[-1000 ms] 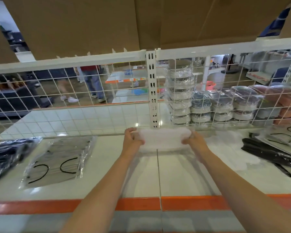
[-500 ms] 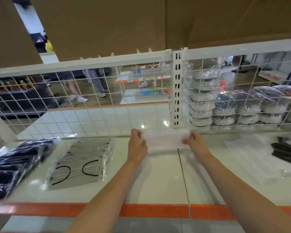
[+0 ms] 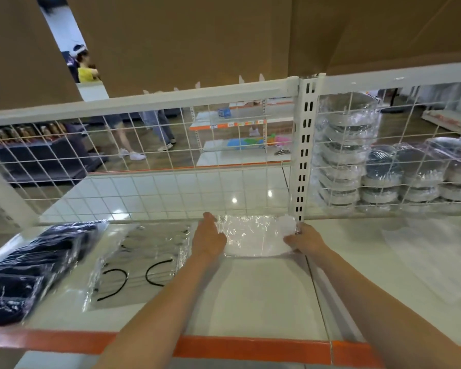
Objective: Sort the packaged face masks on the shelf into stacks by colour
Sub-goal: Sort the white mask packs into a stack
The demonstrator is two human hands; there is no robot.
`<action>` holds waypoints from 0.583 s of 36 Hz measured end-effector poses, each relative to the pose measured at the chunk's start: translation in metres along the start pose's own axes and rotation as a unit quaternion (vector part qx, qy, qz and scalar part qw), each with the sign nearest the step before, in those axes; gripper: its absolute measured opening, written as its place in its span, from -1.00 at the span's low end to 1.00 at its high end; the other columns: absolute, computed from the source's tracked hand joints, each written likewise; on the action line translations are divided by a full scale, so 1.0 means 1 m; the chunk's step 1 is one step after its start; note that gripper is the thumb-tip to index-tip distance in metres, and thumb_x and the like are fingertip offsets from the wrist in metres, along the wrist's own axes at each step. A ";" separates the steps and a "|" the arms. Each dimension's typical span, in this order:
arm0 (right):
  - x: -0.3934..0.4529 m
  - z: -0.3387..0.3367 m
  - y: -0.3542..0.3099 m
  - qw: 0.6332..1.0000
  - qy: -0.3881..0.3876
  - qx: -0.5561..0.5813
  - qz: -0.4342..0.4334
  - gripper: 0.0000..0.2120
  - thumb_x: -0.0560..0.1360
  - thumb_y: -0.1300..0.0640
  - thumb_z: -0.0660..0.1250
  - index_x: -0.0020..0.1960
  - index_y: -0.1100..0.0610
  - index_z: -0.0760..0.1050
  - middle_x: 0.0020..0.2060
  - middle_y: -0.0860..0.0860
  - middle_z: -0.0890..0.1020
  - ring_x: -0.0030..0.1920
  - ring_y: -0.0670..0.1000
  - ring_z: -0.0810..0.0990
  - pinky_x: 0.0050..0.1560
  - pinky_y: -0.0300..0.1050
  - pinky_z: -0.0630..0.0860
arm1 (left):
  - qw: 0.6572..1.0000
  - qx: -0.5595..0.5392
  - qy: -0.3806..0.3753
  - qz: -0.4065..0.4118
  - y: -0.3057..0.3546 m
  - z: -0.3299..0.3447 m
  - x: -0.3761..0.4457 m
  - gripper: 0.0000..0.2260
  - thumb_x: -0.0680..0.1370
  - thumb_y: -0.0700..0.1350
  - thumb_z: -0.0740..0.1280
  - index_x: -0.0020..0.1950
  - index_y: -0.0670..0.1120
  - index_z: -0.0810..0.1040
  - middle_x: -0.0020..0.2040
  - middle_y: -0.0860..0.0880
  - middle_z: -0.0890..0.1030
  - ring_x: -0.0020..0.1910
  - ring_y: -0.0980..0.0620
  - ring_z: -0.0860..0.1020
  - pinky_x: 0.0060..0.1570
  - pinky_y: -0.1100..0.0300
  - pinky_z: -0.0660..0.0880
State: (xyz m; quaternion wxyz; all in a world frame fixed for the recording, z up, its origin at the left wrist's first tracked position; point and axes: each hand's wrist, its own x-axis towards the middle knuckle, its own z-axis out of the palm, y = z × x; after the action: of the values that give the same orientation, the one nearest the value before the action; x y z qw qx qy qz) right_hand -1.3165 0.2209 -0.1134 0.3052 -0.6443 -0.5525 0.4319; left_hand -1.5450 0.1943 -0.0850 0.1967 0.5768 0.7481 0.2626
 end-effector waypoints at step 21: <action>0.003 -0.036 0.006 0.952 0.057 -0.299 0.042 -0.61 0.54 0.16 0.21 0.34 0.19 0.27 0.17 0.11 0.50 0.16 0.13 0.52 0.01 -0.06 0.47 | 0.886 0.408 -0.167 0.142 0.043 0.025 -0.012 -0.76 0.54 -0.18 0.20 0.18 -0.15 0.50 0.14 -0.12 0.53 0.12 -0.12 0.53 -0.08 0.13 0.39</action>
State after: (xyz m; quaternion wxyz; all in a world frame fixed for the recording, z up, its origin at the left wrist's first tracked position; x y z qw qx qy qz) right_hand -1.2814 0.2250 -0.1037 0.1108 -0.7521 -0.6107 0.2217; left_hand -1.4947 0.1950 -0.0779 0.0263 0.7416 0.6553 -0.1411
